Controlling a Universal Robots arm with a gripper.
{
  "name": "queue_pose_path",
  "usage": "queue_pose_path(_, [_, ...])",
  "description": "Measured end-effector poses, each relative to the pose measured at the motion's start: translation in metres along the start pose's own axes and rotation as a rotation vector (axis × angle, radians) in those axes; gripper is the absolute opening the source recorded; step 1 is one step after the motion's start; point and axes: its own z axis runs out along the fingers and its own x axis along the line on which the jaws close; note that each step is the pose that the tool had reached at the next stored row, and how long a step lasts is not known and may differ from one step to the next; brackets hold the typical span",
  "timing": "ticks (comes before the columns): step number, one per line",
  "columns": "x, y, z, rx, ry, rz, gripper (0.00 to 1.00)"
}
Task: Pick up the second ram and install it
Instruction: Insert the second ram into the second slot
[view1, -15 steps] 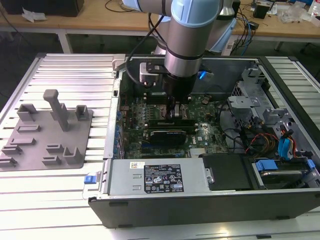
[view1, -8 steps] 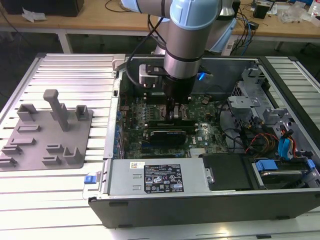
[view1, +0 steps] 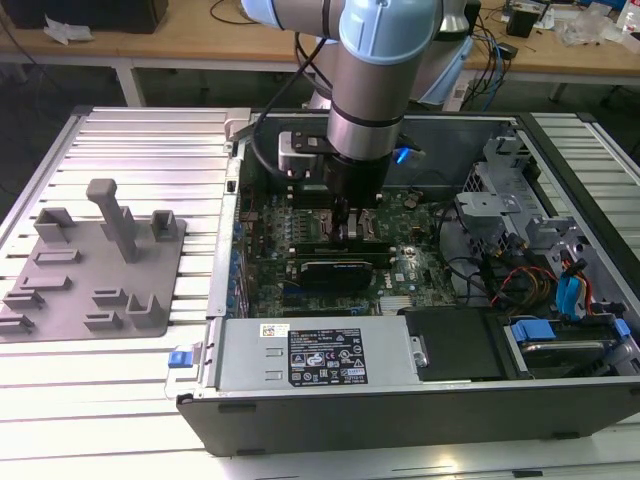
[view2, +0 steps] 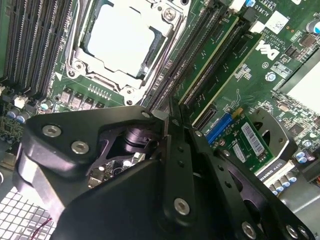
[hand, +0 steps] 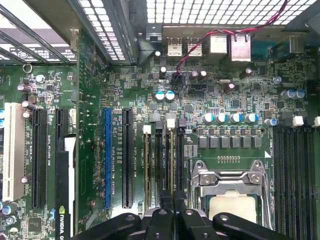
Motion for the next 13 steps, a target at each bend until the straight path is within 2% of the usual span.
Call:
queue_pose_path(5, [-0.0001,0.0000,0.0002,0.0002,-0.0003,0.000,0.09])
queue_pose_path(6, [-0.0002,-0.0002,0.0008,0.0010,-0.0018,0.000,0.10])
queue_pose_path(7, [-0.0001,-0.0001,0.0004,0.0004,-0.0006,0.000,0.16])
queue_pose_path(9, [0.0000,0.0000,-0.0006,0.0002,-0.0002,0.000,0.16])
queue_pose_path(11, [-0.0001,0.0002,-0.0053,0.0002,-0.0003,0.000,0.16])
queue_pose_path(13, [-0.0004,0.0009,-0.0189,0.0007,-0.0004,0.000,0.16])
